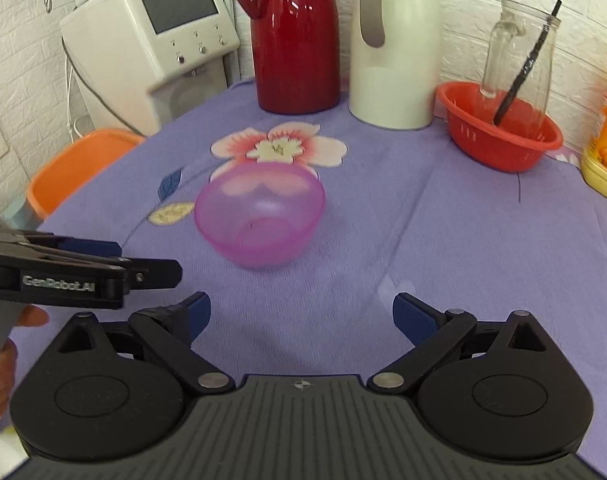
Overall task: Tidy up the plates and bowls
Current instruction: 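Move the left gripper to the pink plastic bowl rim and close on it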
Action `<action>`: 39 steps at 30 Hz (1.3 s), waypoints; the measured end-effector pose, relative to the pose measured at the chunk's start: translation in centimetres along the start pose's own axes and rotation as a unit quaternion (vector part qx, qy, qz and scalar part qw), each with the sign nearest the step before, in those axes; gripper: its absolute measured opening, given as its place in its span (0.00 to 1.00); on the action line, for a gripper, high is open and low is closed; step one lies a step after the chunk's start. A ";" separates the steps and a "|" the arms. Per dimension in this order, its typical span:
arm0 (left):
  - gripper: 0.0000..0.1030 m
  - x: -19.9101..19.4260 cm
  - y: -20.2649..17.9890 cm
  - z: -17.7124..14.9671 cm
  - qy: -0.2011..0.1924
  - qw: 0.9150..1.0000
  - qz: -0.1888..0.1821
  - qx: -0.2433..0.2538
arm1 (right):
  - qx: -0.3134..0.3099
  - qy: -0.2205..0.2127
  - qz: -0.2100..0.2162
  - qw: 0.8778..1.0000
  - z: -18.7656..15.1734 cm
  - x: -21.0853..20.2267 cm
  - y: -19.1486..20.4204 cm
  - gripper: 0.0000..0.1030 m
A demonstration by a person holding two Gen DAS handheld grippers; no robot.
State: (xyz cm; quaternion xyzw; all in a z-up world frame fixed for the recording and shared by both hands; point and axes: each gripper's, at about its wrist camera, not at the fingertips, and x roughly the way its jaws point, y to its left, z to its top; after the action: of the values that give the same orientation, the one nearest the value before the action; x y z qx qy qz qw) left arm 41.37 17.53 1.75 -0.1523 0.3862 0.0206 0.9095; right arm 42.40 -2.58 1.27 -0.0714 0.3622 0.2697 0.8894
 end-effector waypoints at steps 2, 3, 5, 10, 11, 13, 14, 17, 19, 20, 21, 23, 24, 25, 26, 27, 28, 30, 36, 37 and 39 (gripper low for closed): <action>0.72 1.0 0.7 1.2 -0.004 1.000 0.002 -0.021 | 0.005 -0.012 -0.002 1.000 0.8 0.7 -0.3 1.00; 0.72 1.5 1.0 1.9 -0.003 0.999 0.000 -0.034 | 0.007 -0.016 -0.007 1.000 1.2 1.1 -0.4 1.00; 0.72 2.4 1.5 2.9 -0.006 0.999 -0.003 -0.053 | 0.011 -0.020 -0.017 1.000 2.0 2.1 -0.7 1.00; 0.72 2.8 1.7 4.2 -0.002 0.997 -0.027 -0.073 | 0.026 -0.026 -0.019 0.999 3.2 3.6 -1.3 1.00; 0.73 2.3 1.7 4.1 -0.009 0.997 -0.033 -0.070 | 0.025 -0.030 -0.015 0.999 3.2 3.4 -1.3 1.00; 0.73 1.6 1.6 4.0 -0.016 0.998 -0.011 -0.058 | 0.016 -0.026 -0.008 1.000 3.1 3.3 -1.3 1.00; 0.73 1.5 1.7 4.1 -0.017 0.998 -0.003 -0.054 | 0.010 -0.023 -0.006 1.000 3.0 3.2 -1.2 1.00; 0.73 1.1 2.3 4.5 -0.022 0.998 -0.011 -0.065 | 0.006 -0.031 -0.002 0.999 3.0 2.6 -1.2 1.00; 0.73 1.2 2.2 5.2 -0.030 0.997 -0.012 -0.075 | 0.016 -0.039 -0.009 0.999 3.5 2.5 -1.5 1.00; 0.73 1.3 1.9 5.5 -0.032 0.996 -0.015 -0.077 | 0.019 -0.040 -0.014 0.999 3.7 2.6 -1.5 1.00; 0.73 1.7 1.5 5.8 -0.030 0.996 -0.022 -0.075 | 0.020 -0.041 -0.019 0.999 4.0 2.9 -1.4 1.00; 0.73 2.9 0.7 5.9 -0.014 0.997 -0.027 -0.069 | 0.015 -0.033 -0.023 0.999 4.4 3.7 -1.2 1.00; 0.73 3.6 0.5 5.8 -0.004 0.997 -0.026 -0.070 | 0.010 -0.029 -0.025 0.999 4.5 4.1 -1.0 1.00; 0.73 4.3 0.5 5.6 0.003 0.997 -0.026 -0.073 | 0.005 -0.026 -0.027 0.999 4.5 4.4 -0.9 1.00; 0.73 4.9 0.5 5.5 0.010 0.997 -0.026 -0.076 | 0.002 -0.023 -0.027 0.999 4.4 4.7 -0.8 1.00; 0.73 5.3 0.6 5.4 0.015 0.996 -0.026 -0.079 | 0.001 -0.021 -0.023 0.999 4.2 4.8 -0.8 1.00; 0.73 5.7 0.7 5.3 0.017 0.996 -0.030 -0.083 | 0.001 -0.021 -0.017 1.000 4.0 4.8 -0.9 1.00; 0.73 6.2 0.9 5.5 0.016 0.995 -0.031 -0.091 | 0.002 -0.022 -0.004 1.000 3.7 4.7 -1.1 1.00; 0.73 8.1 -0.2 7.3 0.019 0.997 -0.028 -0.074 | -0.026 -0.018 0.013 0.999 3.3 5.1 -0.4 1.00; 0.73 8.6 -0.4 7.5 0.023 0.997 -0.026 -0.067 | -0.032 -0.015 0.012 0.999 3.2 5.5 -0.2 1.00; 0.73 9.4 -0.8 7.7 0.030 0.997 -0.029 -0.058 | -0.044 -0.009 0.011 0.999 3.2 6.4 0.0 1.00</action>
State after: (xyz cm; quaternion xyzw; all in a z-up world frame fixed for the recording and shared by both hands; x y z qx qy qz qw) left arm 53.42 18.23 0.35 -0.2168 0.4066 0.0122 0.8875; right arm 48.09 1.21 -0.76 -0.1042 0.3425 0.2961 0.8855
